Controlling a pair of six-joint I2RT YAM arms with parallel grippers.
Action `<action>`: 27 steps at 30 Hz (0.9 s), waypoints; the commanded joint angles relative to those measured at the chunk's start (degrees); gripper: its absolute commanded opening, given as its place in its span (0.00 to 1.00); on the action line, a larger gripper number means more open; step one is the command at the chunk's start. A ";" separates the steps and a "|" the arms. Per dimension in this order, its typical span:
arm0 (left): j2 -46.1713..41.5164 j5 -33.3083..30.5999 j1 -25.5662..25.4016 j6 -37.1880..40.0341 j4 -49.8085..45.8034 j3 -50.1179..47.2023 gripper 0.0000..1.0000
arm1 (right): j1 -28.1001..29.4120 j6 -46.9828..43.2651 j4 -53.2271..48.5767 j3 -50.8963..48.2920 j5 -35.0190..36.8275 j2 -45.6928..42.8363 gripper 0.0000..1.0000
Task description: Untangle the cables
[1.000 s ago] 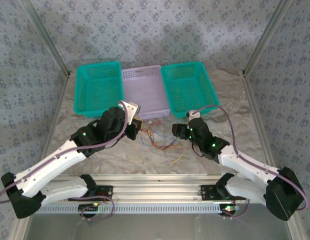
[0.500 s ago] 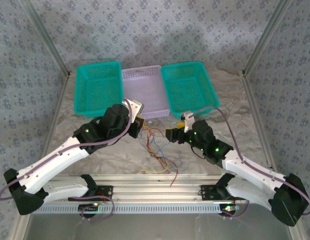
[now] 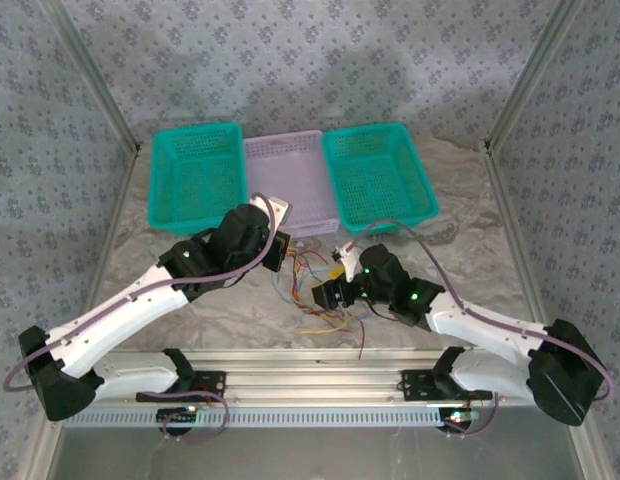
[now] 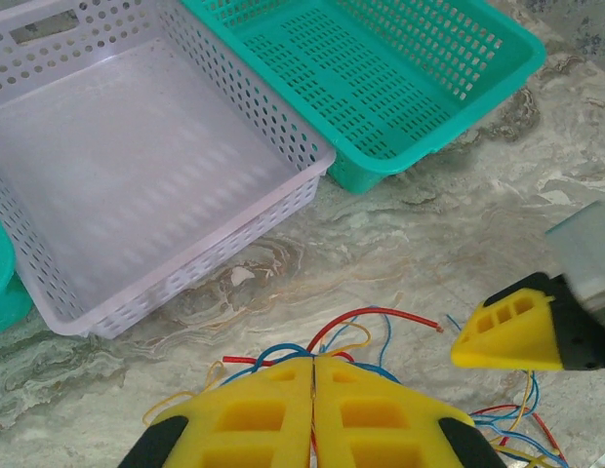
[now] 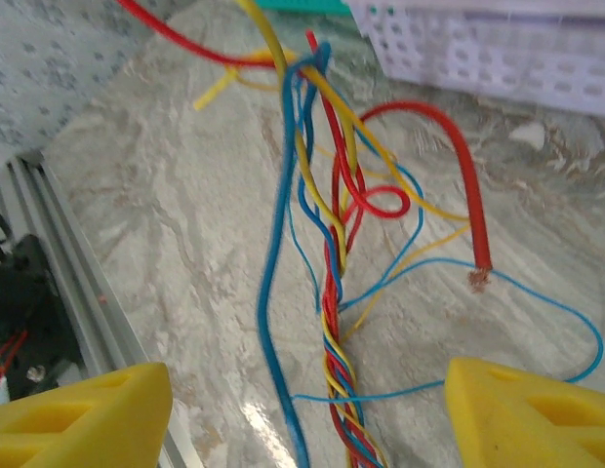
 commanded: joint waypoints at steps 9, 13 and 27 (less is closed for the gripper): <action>-1.71 -1.93 -0.24 -1.06 -1.20 1.49 0.00 | 0.33 -2.04 -4.35 5.41 12.17 2.55 0.02; -2.30 -4.84 -0.17 -1.09 -3.49 0.70 0.00 | -4.25 -0.41 -6.59 4.28 14.26 -6.40 0.00; 1.12 -10.60 1.49 -2.32 -13.48 0.16 0.00 | -20.82 5.07 -22.58 12.09 23.97 -24.41 0.00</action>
